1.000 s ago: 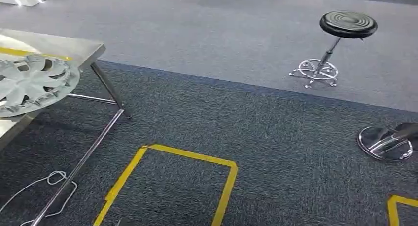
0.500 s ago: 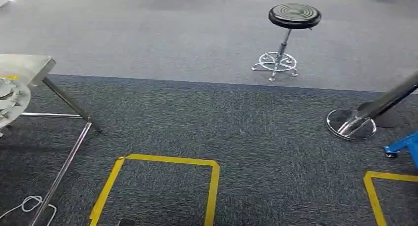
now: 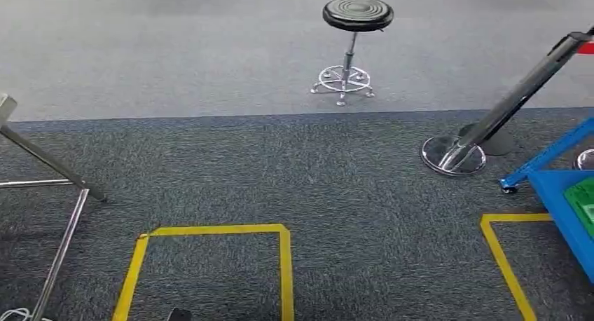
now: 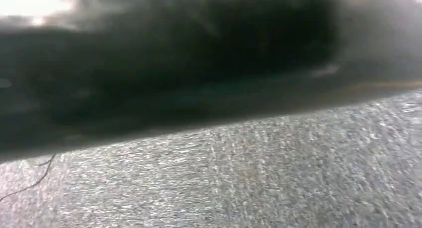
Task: Take the parts from the cabinet and place them on the table.
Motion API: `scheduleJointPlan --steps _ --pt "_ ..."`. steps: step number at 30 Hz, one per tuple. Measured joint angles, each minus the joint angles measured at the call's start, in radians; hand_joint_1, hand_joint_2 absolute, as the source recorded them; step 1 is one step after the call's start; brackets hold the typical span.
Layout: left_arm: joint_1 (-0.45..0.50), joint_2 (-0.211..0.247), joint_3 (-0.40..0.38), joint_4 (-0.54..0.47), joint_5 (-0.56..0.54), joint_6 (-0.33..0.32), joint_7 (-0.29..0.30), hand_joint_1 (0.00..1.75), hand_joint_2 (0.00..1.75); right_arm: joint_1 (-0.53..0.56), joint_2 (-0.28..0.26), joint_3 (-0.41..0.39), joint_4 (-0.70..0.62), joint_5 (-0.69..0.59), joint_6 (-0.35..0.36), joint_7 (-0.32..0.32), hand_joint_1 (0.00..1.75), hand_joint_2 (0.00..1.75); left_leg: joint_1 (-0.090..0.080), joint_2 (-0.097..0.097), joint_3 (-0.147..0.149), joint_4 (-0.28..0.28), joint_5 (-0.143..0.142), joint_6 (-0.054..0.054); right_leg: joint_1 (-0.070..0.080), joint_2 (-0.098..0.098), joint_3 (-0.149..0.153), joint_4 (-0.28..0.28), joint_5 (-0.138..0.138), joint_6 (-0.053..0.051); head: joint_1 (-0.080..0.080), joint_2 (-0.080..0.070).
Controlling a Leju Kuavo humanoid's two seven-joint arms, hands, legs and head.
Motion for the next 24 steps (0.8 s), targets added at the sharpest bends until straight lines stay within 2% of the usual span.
scheduleJointPlan --steps 1,3,4,5,6,7,8,9,10,11,12,14,15,16,17,19,20,21,22,23,24 --pt "0.001 0.001 0.0 0.0 0.0 0.0 0.0 0.0 0.0 -0.005 0.0 0.0 0.0 0.001 0.0 0.0 0.0 0.0 -0.001 0.007 -0.002 0.003 0.0 -0.004 -0.003 0.009 0.001 -0.004 0.001 -0.01 0.0 0.0" --pt "-0.001 0.001 0.0 0.0 0.0 -0.001 0.0 0.0 0.0 -0.001 0.0 0.001 0.0 0.003 0.002 0.002 0.0 0.0 -0.002 0.029 0.003 0.002 0.0 -0.008 -0.001 0.03 -0.007 0.0 0.001 -0.016 -0.001 0.0" --pt "-0.003 0.001 0.0 0.0 -0.001 -0.001 0.0 0.0 0.0 0.002 0.0 0.001 0.0 0.004 0.002 0.004 0.0 0.0 -0.001 0.037 0.007 0.002 -0.004 -0.014 -0.005 0.04 -0.004 -0.005 0.004 -0.024 0.0 0.0" --pt "-0.004 0.001 0.0 0.0 -0.002 -0.001 0.0 0.0 0.0 0.004 0.0 0.001 0.0 0.004 0.002 0.007 0.0 0.0 0.003 0.01 0.008 0.011 -0.018 -0.023 -0.01 0.048 0.001 -0.011 0.009 -0.03 -0.001 0.0" --pt "-0.005 0.001 0.0 0.0 -0.003 -0.002 0.0 0.0 0.0 0.005 0.0 0.001 0.0 0.005 0.002 0.008 0.0 0.0 0.005 -0.039 -0.006 0.044 -0.046 -0.027 -0.012 0.054 0.001 -0.011 0.01 -0.036 -0.007 0.0" --pt "-0.004 0.001 0.0 0.0 -0.003 -0.003 0.0 0.0 0.0 0.002 0.0 0.002 0.0 0.007 0.002 0.01 0.0 0.0 0.006 -0.064 -0.038 0.114 -0.087 -0.029 -0.013 0.061 -0.001 -0.011 0.011 -0.04 -0.009 0.0" --pt "-0.002 0.002 0.0 0.0 -0.003 -0.004 0.0 0.0 0.0 0.0 0.0 0.003 0.0 0.009 0.002 0.014 0.0 0.0 0.007 -0.073 -0.077 0.199 -0.126 -0.03 -0.012 0.071 -0.002 -0.01 0.012 -0.043 -0.01 0.0" --pt "0.0 0.003 0.0 0.0 -0.006 -0.004 0.0 0.0 0.0 0.0 0.0 0.004 0.0 0.013 0.002 0.017 0.0 0.0 0.006 -0.076 -0.114 0.274 -0.152 -0.031 -0.012 0.08 -0.003 -0.01 0.012 -0.044 -0.009 0.0" --pt "0.003 0.003 0.0 0.0 -0.008 -0.005 0.0 0.0 0.0 0.001 0.0 0.004 0.0 0.016 0.001 0.019 0.0 0.0 0.006 -0.076 -0.133 0.307 -0.152 -0.031 -0.011 0.088 -0.002 -0.01 0.012 -0.044 -0.01 0.0" --pt "0.004 0.004 0.0 0.0 -0.009 -0.005 0.0 0.0 0.0 0.002 0.0 0.005 0.0 0.018 0.0 0.021 0.0 0.0 0.006 -0.076 -0.13 0.293 -0.123 -0.029 -0.011 0.095 0.0 -0.01 0.011 -0.044 -0.009 0.0" --pt "0.004 0.005 0.0 0.0 -0.01 -0.006 0.0 0.0 0.0 0.002 0.0 0.005 0.0 0.019 -0.001 0.024 0.0 0.0 0.007 -0.077 -0.112 0.244 -0.076 -0.025 -0.011 0.101 0.003 -0.01 0.01 -0.044 -0.01 0.0" --pt "0.001 0.006 0.0 0.0 -0.01 -0.007 0.0 0.0 0.0 0.001 0.0 0.008 0.001 0.021 -0.002 0.027 0.0 0.0 0.006 -0.08 -0.051 0.093 0.02 -0.017 -0.011 0.11 0.008 -0.009 0.008 -0.041 -0.01 0.0" --pt "0.001 0.007 0.0 0.0 -0.01 -0.008 0.0 0.0 0.0 0.001 0.0 0.008 0.002 0.023 -0.002 0.029 0.0 0.0 0.005 -0.091 -0.033 0.048 0.032 -0.011 -0.008 0.112 0.007 -0.008 0.005 -0.037 -0.009 0.0" --pt "0.0 0.007 0.0 0.0 -0.011 -0.01 -0.001 0.0 0.0 -0.001 0.0 0.008 0.002 0.027 -0.003 0.032 0.0 0.0 0.005 -0.091 -0.022 0.023 0.025 -0.009 -0.004 0.117 0.002 0.0 0.003 -0.032 -0.009 0.0" --pt "-0.002 0.008 0.0 0.0 -0.011 -0.011 -0.002 0.0 0.0 -0.001 0.0 0.008 0.002 0.029 -0.003 0.033 0.0 0.0 0.004 -0.091 -0.023 0.016 0.012 -0.005 -0.005 0.115 -0.007 0.001 0.005 -0.028 -0.008 0.0" --pt "0.0 0.007 0.0 0.0 -0.012 -0.014 -0.004 0.0 0.0 0.001 0.0 0.009 0.002 0.037 -0.004 0.037 0.0 0.0 0.004 -0.091 -0.025 0.012 0.014 0.0 -0.006 0.115 -0.006 -0.003 0.007 -0.017 -0.009 0.0" --pt "0.0 0.006 0.0 0.0 -0.013 -0.015 -0.005 0.0 0.0 0.001 0.0 0.009 0.002 0.039 -0.004 0.039 0.0 0.0 0.011 -0.088 -0.023 0.006 0.02 0.008 -0.007 0.111 -0.016 0.003 -0.003 -0.011 -0.008 0.0" --pt "-0.001 0.006 0.0 0.0 -0.013 -0.015 -0.005 0.0 0.0 0.001 0.0 0.01 0.002 0.04 -0.005 0.041 0.0 0.0 0.011 -0.087 -0.024 0.005 0.02 0.011 -0.007 0.1 -0.026 0.029 -0.025 -0.006 -0.006 0.0" --pt "-0.002 0.006 0.0 0.0 -0.013 -0.016 -0.006 0.0 0.0 0.001 0.0 0.01 0.002 0.04 -0.005 0.041 0.0 0.0 0.011 -0.085 -0.025 0.005 0.021 0.016 -0.008 0.094 -0.051 0.087 -0.061 -0.002 -0.002 0.0" --pt "-0.002 0.005 0.0 0.0 -0.013 -0.016 -0.006 0.0 0.0 0.0 0.0 0.011 0.002 0.04 -0.005 0.042 0.0 0.0 0.01 -0.082 -0.026 0.005 0.021 0.016 -0.009 0.092 -0.092 0.18 -0.105 0.002 -0.003 0.0" --pt "0.0 0.006 0.0 0.0 -0.013 -0.016 -0.006 0.0 0.0 0.001 0.0 0.013 0.002 0.04 -0.005 0.042 0.0 0.0 0.01 -0.079 -0.027 0.006 0.02 0.017 -0.009 0.091 -0.129 0.261 -0.136 0.006 -0.002 0.0"
